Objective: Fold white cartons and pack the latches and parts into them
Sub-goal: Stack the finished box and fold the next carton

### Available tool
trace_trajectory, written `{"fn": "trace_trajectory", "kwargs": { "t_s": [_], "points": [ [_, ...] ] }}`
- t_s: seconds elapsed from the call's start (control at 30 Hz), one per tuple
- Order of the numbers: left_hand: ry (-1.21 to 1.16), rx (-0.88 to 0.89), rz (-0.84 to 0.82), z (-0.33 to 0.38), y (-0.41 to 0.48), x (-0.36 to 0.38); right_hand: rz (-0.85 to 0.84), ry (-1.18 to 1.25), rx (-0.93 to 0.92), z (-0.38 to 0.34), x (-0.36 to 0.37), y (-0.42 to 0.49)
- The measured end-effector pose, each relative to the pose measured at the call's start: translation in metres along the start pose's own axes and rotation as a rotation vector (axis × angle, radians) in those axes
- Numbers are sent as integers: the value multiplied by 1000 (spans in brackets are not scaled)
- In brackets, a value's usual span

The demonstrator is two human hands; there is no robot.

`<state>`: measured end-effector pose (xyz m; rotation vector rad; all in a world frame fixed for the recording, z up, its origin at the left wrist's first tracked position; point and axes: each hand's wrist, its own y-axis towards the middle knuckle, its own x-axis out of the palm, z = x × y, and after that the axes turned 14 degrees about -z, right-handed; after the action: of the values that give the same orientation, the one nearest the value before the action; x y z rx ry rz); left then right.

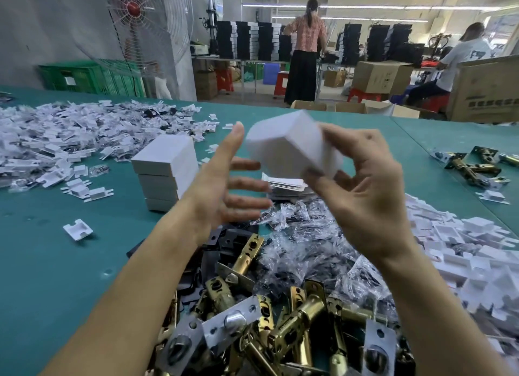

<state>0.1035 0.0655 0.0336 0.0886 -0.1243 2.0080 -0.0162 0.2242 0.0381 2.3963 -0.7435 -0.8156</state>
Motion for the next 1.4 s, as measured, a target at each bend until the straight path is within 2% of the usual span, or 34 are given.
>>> {"fn": "trace_trajectory", "kwargs": {
  "t_s": [0.03, 0.1, 0.17, 0.23, 0.3, 0.37, 0.43, 0.5, 0.57, 0.7, 0.83, 0.97, 1.1, 1.3, 1.4],
  "points": [
    [-83, -100, -179, -1, -2, 1, -61, -92, -34, -2, 6, -1],
    [-261, -124, -448, -4, -4, 4, -168, -233, -100, -4, 16, -3],
    [-450, -60, -521, -5, -6, 5, -248, -253, -114, -5, 19, -4],
    [-513, -13, -453, -2, -6, 8, -346, -263, -73, -6, 19, -4],
    [-519, 13, -262, -2, -3, 8, -438, -274, 32, -5, 19, -6],
    [-516, 70, -28, -2, 1, 6, -441, -299, 172, -1, 19, -8],
    [-461, 163, 122, -2, 4, 1, -504, -380, 339, 0, 19, -5],
    [-407, 228, 170, -2, 4, -4, -724, -538, 488, -1, 24, 3],
    [-385, 263, 165, -3, 4, -6, -898, -722, 527, 0, 37, 11],
    [-302, 301, 181, -4, 5, -4, -948, -901, 521, 8, 67, 23],
    [-252, 383, 287, -4, 5, -5, -1031, -719, 673, 24, 77, 30],
    [-279, 398, 346, -3, 5, -8, -978, -550, 745, 27, 76, 28],
    [-275, 409, 376, -4, 6, -7, -894, -569, 707, 22, 76, 19],
    [-221, 429, 379, -13, 12, -10, -680, -366, 577, 13, 52, 7],
    [-101, 386, 345, -19, 17, -12, -514, -273, 531, 14, 26, -2]
  ]
}}
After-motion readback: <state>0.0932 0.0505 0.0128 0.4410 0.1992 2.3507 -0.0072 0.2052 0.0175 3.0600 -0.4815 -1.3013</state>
